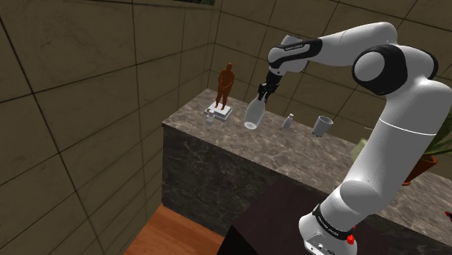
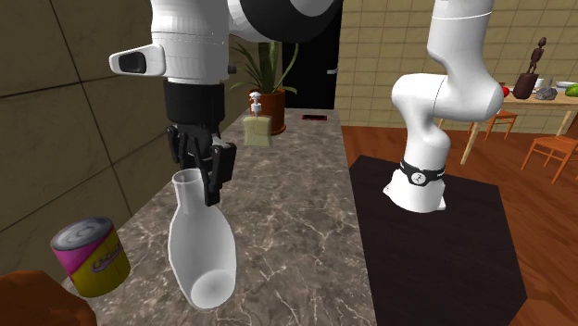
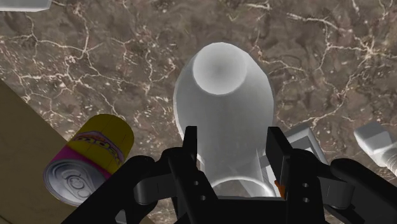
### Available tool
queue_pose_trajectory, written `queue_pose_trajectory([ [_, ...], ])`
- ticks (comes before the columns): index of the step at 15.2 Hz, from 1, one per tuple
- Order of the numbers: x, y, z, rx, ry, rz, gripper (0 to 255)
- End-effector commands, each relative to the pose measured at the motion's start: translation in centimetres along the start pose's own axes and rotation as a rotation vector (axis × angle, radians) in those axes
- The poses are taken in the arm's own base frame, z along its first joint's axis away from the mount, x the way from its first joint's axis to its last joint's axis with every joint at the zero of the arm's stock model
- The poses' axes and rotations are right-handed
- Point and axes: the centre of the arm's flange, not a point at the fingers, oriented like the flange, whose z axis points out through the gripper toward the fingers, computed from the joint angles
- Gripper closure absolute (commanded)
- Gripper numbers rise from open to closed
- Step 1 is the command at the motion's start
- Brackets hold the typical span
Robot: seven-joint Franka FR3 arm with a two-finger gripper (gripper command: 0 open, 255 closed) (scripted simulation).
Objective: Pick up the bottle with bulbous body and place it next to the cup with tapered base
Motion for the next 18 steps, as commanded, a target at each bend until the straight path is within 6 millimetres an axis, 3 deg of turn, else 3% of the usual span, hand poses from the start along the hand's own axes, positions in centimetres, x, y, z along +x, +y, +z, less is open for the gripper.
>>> queue_pose_trajectory([
  [1, 0.0, 0.0, 0.0, 0.0, 0.0, 0.0, 255],
  [3, 0.0, 0.0, 0.0, 0.0, 0.0, 0.0, 255],
  [18, 0.9, 0.0, -7.8, 0.0, 0.0, 0.0, 255],
])
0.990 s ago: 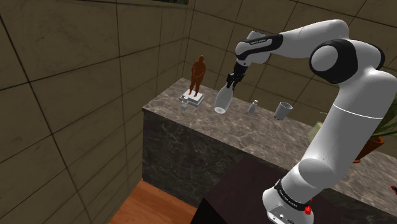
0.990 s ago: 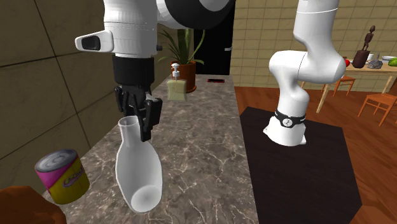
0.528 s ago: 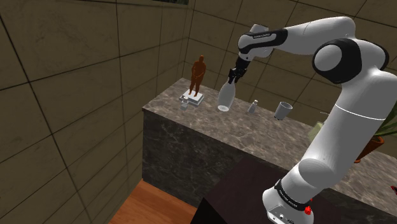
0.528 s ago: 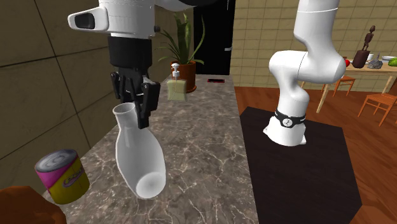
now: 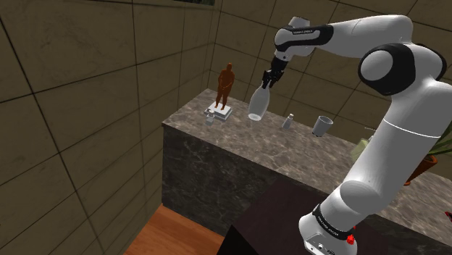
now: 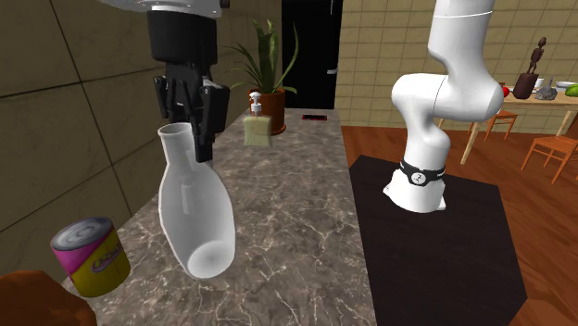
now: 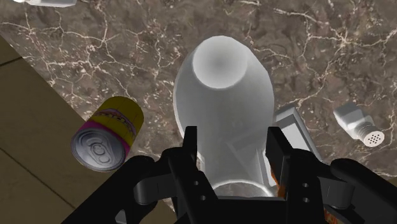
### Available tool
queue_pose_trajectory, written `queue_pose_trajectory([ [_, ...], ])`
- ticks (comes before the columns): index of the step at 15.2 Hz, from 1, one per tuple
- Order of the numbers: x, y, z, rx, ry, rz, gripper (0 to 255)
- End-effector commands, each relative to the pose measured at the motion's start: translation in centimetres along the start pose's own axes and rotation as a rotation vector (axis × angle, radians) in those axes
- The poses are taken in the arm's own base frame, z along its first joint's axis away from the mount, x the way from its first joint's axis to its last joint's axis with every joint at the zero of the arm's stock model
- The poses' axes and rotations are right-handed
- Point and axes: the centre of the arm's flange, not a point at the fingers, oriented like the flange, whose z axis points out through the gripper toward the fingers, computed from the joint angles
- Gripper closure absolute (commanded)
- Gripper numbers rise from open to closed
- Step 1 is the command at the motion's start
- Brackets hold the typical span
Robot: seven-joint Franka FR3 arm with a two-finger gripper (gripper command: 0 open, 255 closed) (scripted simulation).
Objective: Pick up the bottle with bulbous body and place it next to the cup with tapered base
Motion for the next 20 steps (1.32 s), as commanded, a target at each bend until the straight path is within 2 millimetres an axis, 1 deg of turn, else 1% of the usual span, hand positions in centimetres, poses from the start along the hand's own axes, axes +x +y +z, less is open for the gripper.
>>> queue_pose_trajectory([
  [1, 0.0, 0.0, -1.1, 0.0, 0.0, 0.0, 255],
  [20, 1.2, 0.0, -11.0, 0.0, 0.0, 0.0, 255],
])
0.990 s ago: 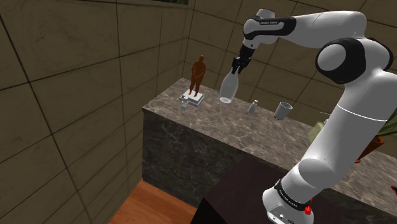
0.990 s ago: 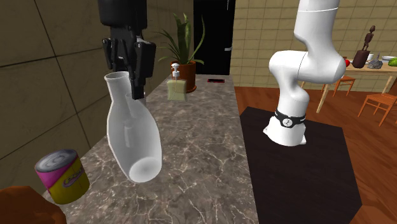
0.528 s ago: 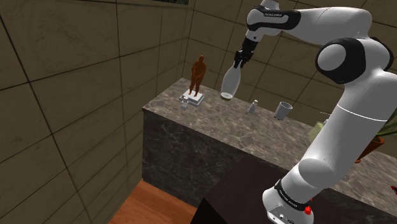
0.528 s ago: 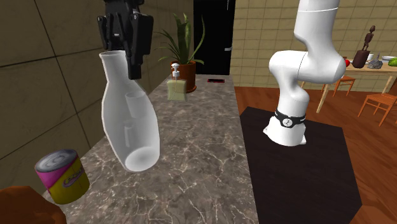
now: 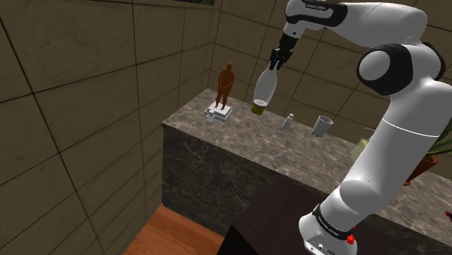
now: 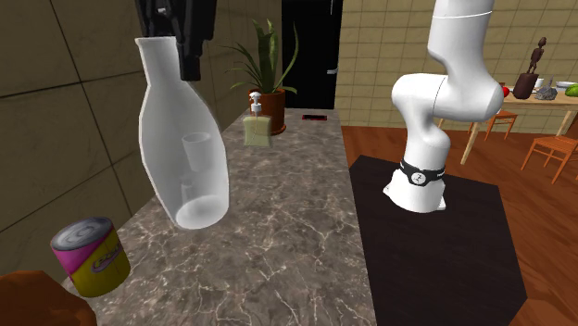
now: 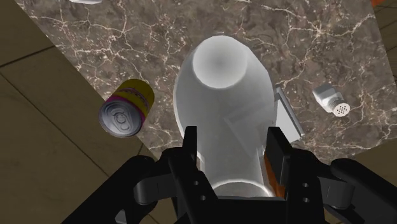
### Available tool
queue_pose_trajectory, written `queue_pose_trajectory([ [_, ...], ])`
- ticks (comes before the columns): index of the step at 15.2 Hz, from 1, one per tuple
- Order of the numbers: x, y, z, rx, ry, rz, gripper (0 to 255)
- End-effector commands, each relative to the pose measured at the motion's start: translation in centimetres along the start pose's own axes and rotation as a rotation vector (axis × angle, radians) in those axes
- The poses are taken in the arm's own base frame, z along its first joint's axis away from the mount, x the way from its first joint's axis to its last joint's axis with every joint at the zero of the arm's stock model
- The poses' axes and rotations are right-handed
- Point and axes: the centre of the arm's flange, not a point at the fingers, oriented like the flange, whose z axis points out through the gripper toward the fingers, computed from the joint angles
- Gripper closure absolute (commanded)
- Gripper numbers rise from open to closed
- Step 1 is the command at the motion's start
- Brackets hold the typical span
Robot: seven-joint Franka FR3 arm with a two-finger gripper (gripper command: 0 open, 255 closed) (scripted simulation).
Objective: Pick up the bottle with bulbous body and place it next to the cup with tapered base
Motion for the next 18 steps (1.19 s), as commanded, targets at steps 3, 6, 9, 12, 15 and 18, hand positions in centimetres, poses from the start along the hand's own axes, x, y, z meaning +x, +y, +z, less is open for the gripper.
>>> queue_pose_trajectory([
  [3, 0.2, -0.1, -1.7, 0.0, 0.0, 0.0, 255],
  [6, -2.4, 2.9, -2.1, 0.0, 0.0, 0.0, 255],
  [9, -5.1, 5.8, -2.4, 0.0, 0.0, 0.0, 255],
  [12, -7.7, 8.7, -2.7, 0.0, 0.0, 0.0, 255],
  [15, -10.3, 11.7, -3.1, 0.0, 0.0, 0.0, 255],
  [18, -13.0, 14.6, -3.4, 0.0, 0.0, 0.0, 255],
])
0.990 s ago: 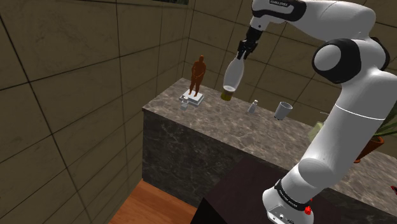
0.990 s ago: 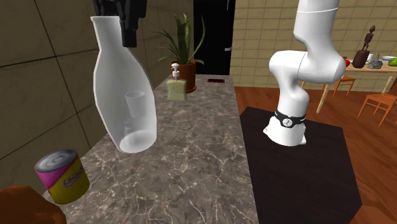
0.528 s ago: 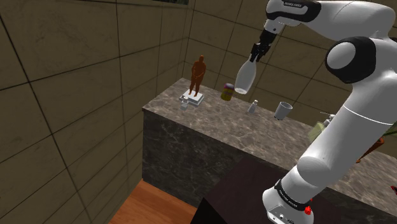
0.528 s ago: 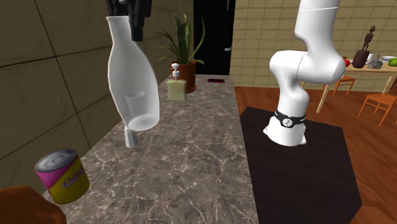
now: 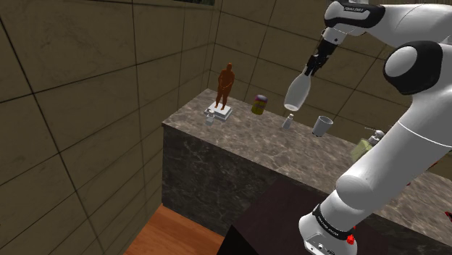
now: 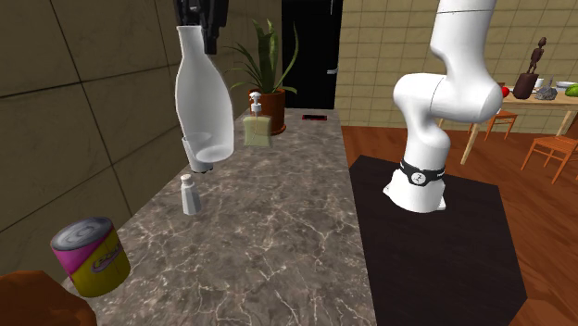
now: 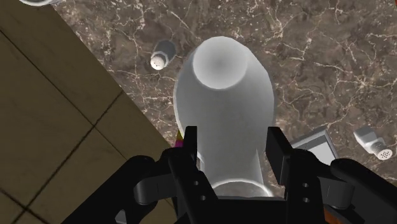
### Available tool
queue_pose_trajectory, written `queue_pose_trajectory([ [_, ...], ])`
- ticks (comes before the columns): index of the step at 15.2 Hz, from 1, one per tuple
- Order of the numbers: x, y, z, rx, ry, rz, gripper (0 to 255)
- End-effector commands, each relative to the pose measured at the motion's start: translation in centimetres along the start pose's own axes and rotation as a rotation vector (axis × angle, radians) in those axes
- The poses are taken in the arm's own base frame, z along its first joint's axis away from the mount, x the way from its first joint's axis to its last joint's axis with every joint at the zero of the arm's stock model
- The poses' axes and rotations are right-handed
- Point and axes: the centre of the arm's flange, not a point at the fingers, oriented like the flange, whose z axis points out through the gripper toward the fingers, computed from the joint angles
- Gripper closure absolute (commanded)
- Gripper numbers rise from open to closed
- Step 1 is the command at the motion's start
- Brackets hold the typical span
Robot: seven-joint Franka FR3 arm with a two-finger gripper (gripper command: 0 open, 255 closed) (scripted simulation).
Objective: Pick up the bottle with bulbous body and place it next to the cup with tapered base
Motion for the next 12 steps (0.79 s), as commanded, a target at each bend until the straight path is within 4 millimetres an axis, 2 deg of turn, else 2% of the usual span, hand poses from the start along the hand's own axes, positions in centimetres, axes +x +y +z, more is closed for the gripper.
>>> queue_pose_trajectory([
  [1, -1.7, 1.7, -0.2, 0.0, 0.0, -0.002, 255],
  [12, -11.4, 12.5, -1.4, 0.0, 0.0, -0.002, 255],
])
